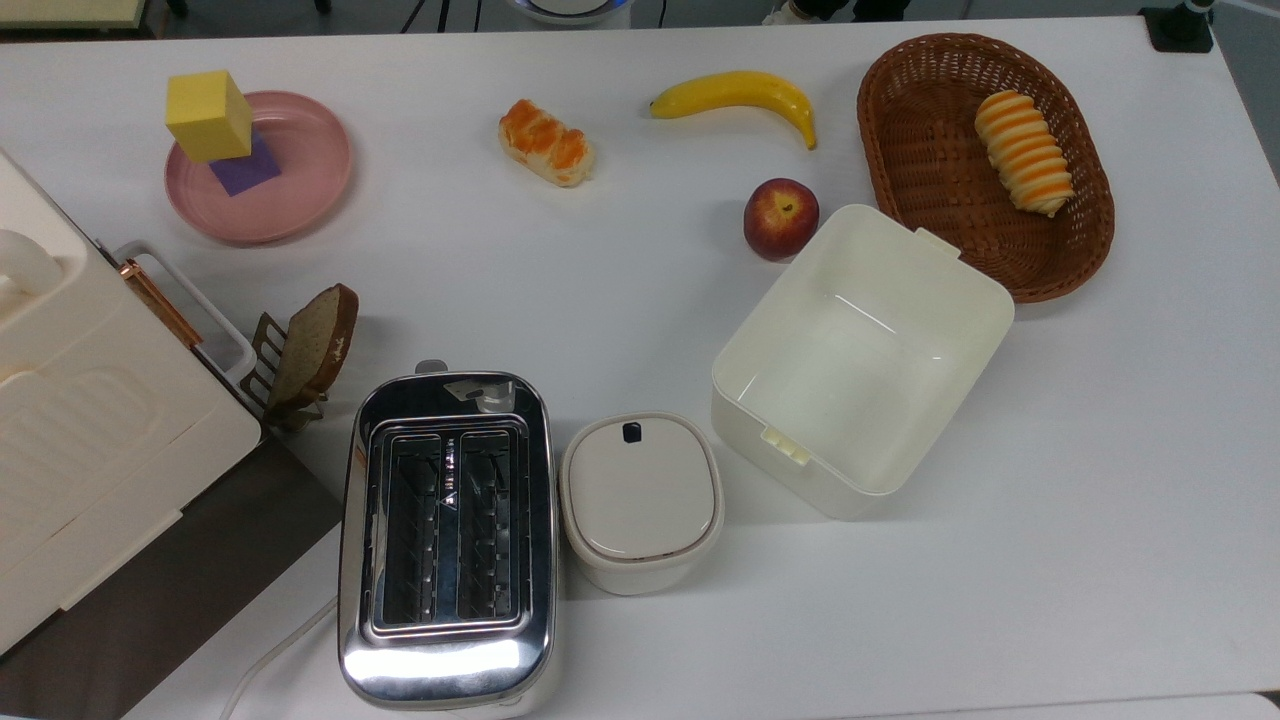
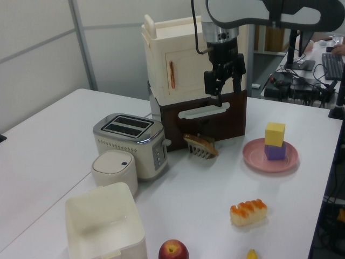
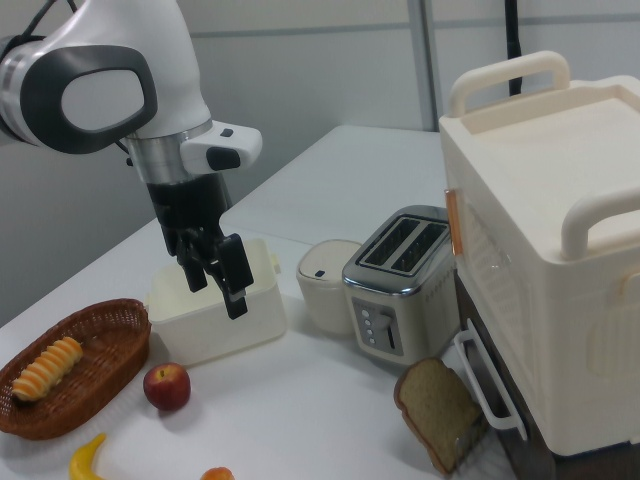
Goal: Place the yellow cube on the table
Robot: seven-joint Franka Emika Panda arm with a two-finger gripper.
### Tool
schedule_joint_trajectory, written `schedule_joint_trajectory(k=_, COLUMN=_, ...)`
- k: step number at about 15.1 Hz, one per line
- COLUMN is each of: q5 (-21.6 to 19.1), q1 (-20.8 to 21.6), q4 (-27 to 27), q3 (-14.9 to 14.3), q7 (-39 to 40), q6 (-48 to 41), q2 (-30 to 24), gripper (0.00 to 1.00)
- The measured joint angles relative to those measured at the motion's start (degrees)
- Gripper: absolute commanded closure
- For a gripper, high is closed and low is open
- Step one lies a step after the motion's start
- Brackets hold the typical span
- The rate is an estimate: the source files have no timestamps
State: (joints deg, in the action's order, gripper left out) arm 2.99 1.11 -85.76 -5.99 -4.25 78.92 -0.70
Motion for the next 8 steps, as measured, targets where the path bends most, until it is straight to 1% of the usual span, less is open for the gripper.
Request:
schedule_joint_trajectory(k=4, q5=0.00, q1=0.19, q4=-0.05, q3=0.03, q7=0.00, q6=-0.04, q2=0.06, gripper=0.00)
schedule_joint_trajectory(k=8, q5=0.00, q1=2.13, q4=-0.67, q3=0.08, q7=-0.55, q6=-1.25, q2=0.11, gripper=0.00)
